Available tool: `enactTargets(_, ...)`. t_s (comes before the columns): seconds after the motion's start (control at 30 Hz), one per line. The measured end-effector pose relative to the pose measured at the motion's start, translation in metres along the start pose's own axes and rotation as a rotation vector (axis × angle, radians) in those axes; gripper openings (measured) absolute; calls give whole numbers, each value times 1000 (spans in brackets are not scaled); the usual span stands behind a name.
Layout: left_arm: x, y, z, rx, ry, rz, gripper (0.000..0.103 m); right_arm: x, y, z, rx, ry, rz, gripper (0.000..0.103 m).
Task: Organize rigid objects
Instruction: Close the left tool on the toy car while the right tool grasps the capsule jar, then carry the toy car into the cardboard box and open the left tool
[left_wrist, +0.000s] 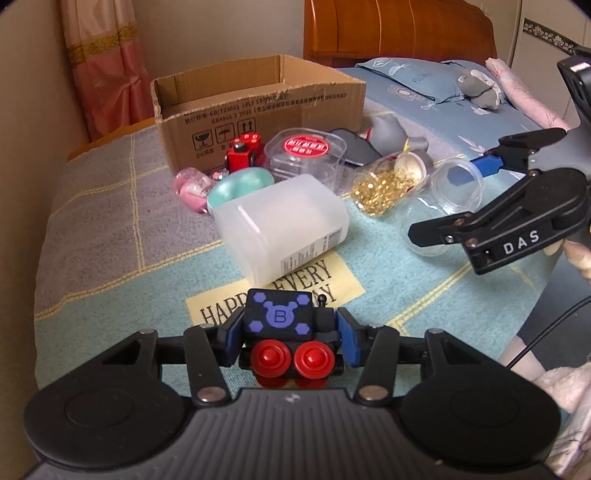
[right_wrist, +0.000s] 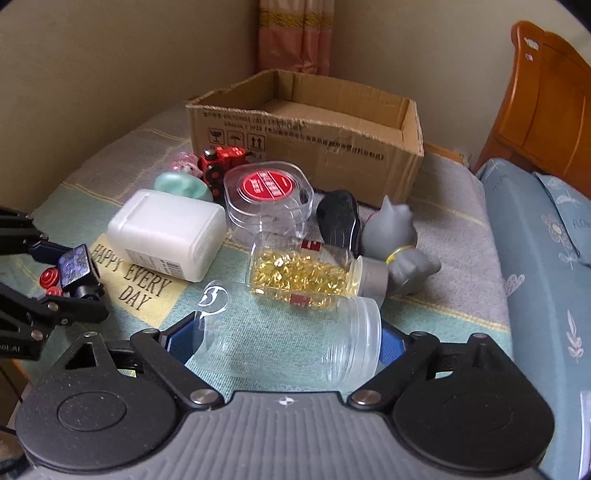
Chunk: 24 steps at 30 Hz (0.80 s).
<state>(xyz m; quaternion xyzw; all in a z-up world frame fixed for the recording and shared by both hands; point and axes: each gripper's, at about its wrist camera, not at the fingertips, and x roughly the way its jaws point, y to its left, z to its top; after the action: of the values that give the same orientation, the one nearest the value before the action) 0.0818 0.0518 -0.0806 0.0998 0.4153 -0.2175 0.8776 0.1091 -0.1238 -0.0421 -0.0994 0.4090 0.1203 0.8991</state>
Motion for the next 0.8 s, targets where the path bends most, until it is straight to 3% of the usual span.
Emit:
enactTargets(0.43, -25, -1, 55, 20, -38, 6, 50, -39, -19, 32, -75, -76, 114, 95)
enactTargets(0.8, -3, 32, 162, 37, -86, 71, 50, -38, -51, 97, -79, -182, 113, 95)
